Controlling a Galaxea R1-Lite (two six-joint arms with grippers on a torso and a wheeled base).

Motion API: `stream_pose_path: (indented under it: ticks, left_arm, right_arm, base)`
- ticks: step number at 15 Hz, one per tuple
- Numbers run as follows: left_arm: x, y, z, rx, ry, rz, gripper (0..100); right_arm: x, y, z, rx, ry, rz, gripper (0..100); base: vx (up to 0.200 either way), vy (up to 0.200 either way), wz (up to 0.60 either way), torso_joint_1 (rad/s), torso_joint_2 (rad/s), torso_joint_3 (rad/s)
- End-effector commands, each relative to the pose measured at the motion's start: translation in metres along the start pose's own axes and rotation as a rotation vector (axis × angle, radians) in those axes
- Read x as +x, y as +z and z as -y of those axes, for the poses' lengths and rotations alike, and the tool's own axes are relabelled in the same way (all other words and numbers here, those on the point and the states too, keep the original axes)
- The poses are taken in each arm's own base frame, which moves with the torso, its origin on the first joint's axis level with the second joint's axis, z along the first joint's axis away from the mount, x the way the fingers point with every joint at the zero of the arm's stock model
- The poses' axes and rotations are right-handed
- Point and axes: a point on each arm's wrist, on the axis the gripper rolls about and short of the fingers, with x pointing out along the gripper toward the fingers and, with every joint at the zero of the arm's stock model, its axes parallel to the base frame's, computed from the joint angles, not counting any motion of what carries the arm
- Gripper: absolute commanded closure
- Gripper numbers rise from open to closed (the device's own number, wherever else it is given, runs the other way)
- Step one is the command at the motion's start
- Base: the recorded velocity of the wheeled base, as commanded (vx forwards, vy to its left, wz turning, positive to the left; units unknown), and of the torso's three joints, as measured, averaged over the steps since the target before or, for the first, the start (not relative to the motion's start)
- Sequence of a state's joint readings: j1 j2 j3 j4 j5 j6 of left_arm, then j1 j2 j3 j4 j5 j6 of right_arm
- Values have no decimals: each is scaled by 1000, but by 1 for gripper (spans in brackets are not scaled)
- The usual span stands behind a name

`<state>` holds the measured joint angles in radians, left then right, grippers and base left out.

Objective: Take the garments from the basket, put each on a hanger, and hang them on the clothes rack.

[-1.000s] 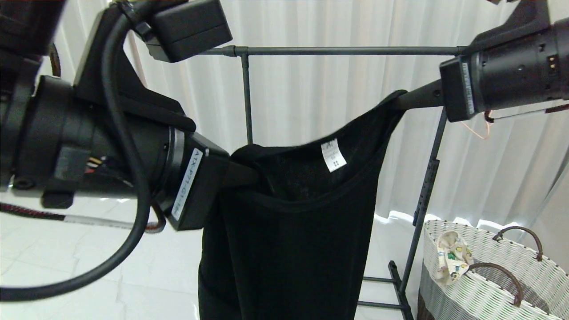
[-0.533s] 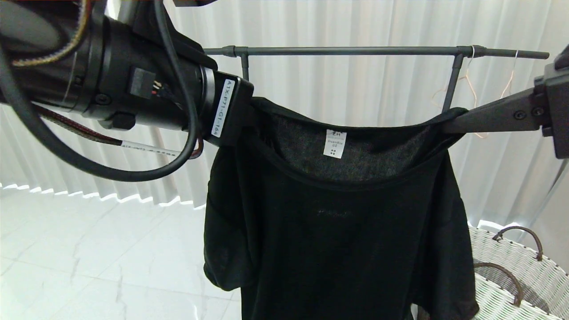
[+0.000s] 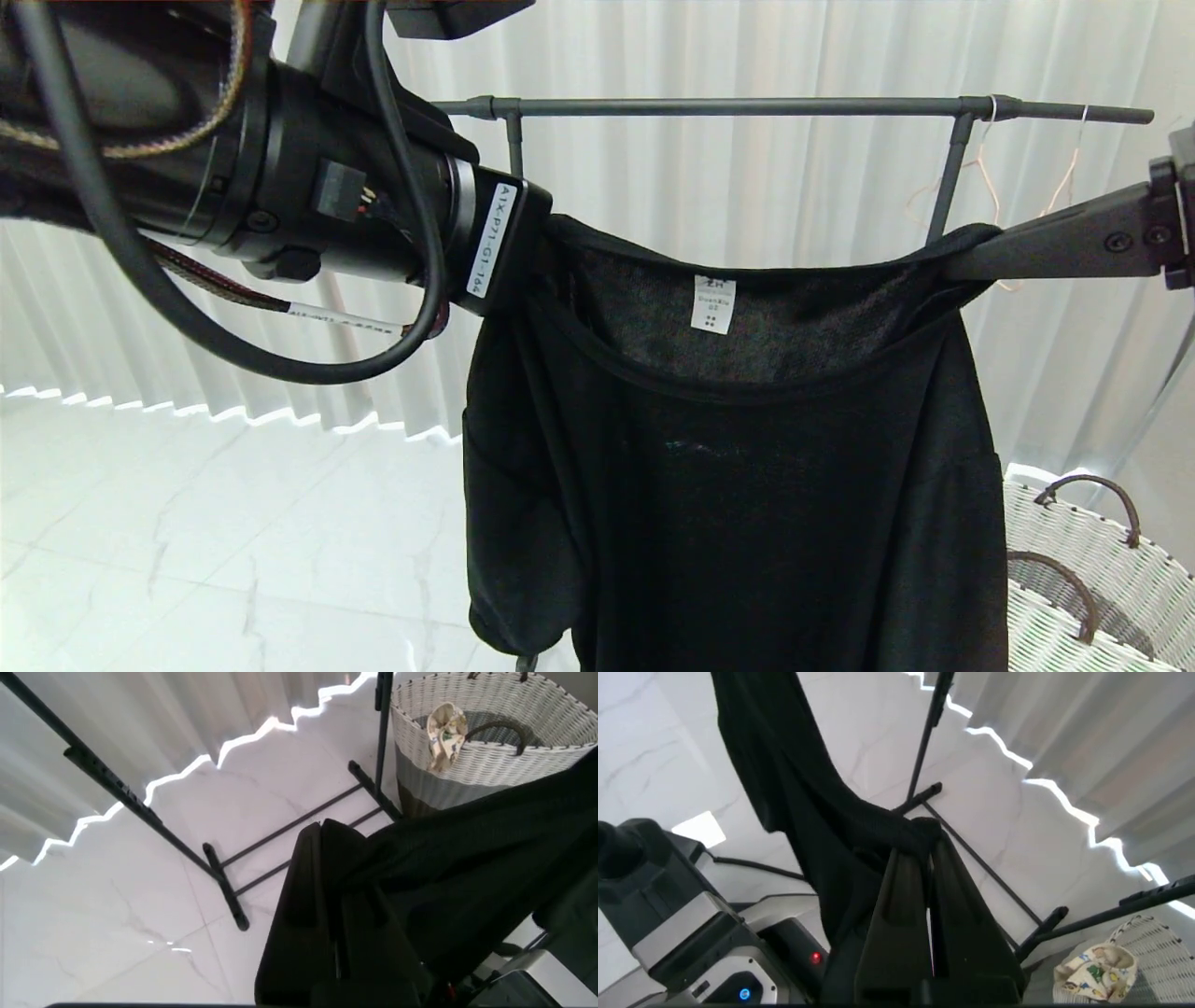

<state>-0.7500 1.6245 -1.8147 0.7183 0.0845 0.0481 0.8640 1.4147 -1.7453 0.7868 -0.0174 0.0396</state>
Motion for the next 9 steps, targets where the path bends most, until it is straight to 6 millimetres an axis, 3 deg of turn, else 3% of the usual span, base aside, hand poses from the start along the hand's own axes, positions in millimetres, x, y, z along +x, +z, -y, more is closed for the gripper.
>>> stream_pose_path:
  ticks: [1, 2, 7, 9]
  left_arm:
    - [1, -1, 0, 0, 1, -4, 100]
    - [2, -3, -1, -1, 6, -14, 100]
    - [5, -6, -11, -10, 42, -31, 100]
    - [0, -12, -18, -20, 104, -49, 100]
  right_arm:
    - [2, -2, 0, 1, -2, -12, 100]
    - [4, -4, 0, 1, -2, -25, 0]
    - [-5, -6, 2, 8, -10, -2, 0]
    - [-6, -14, 20, 35, -149, -33, 0]
  base:
    - [0, 0, 0, 0, 0, 0]
    - [0, 0, 0, 0, 0, 0]
    - [0, 0, 0, 0, 0, 0]
    - [0, 0, 0, 0, 0, 0]
